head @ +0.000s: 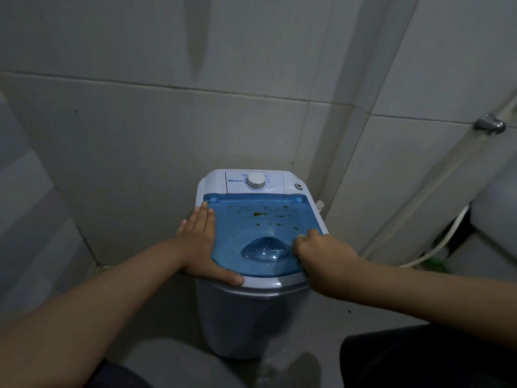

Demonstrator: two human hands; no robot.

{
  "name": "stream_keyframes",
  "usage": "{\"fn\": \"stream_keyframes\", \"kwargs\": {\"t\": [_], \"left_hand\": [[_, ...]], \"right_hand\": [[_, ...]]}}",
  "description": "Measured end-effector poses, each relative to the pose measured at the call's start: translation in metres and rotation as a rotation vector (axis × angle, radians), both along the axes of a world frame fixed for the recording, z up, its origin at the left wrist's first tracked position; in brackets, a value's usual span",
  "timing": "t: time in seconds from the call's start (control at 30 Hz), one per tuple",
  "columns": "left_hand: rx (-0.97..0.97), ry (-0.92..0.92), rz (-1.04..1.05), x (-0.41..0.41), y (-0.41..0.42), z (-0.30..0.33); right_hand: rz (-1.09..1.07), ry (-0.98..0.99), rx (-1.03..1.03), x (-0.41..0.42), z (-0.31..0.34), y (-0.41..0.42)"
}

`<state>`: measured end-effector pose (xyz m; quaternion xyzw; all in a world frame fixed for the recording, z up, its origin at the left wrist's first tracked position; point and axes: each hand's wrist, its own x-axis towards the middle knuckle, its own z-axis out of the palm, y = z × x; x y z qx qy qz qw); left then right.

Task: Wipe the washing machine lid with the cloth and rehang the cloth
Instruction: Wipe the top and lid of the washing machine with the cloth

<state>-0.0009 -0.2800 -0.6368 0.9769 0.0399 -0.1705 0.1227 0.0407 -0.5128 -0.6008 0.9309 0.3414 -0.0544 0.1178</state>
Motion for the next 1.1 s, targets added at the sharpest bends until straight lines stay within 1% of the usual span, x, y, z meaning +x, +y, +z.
{"fn": "stream_keyframes", "kwargs": {"t": [0.07,0.17,0.27,0.33,0.37,0.43,0.5,0.57,0.7,0.77,0.9,1.1], "left_hand": [[0.001,0.002,-0.001,-0.001,0.0,0.0],[0.001,0.004,0.0,-0.001,-0.001,0.001],[0.006,0.001,0.002,-0.001,-0.001,0.001],[0.0,0.003,-0.002,-0.001,-0.001,0.002],[-0.004,0.007,-0.001,-0.001,-0.001,0.003],[-0.005,0.013,0.002,-0.002,-0.001,0.003],[-0.005,0.019,0.005,-0.002,-0.002,0.004],[-0.004,0.023,0.012,-0.002,-0.001,0.003],[-0.01,0.02,0.008,-0.001,0.0,0.002],[-0.018,0.02,0.007,-0.001,0.001,0.001],[-0.024,0.015,-0.003,0.0,0.002,0.0],[-0.024,0.004,-0.008,0.0,0.002,-0.002]], "right_hand": [[0.015,0.034,0.014,-0.008,0.002,0.0],[0.063,0.113,0.09,-0.019,0.008,0.001],[0.01,0.288,0.259,-0.013,0.023,0.005],[-0.045,0.336,0.413,0.005,0.033,0.01],[-0.051,0.305,0.488,0.016,0.037,0.014],[-0.043,0.179,0.606,0.041,0.041,0.022],[-0.034,0.097,0.662,0.067,0.039,0.031],[-0.022,0.031,0.619,0.096,0.031,0.04],[0.057,-0.077,0.344,0.129,0.013,0.052],[0.083,-0.096,0.275,0.13,0.008,0.055],[0.116,-0.131,0.198,0.115,-0.002,0.05],[0.159,-0.106,0.184,0.076,-0.005,0.026]]}}
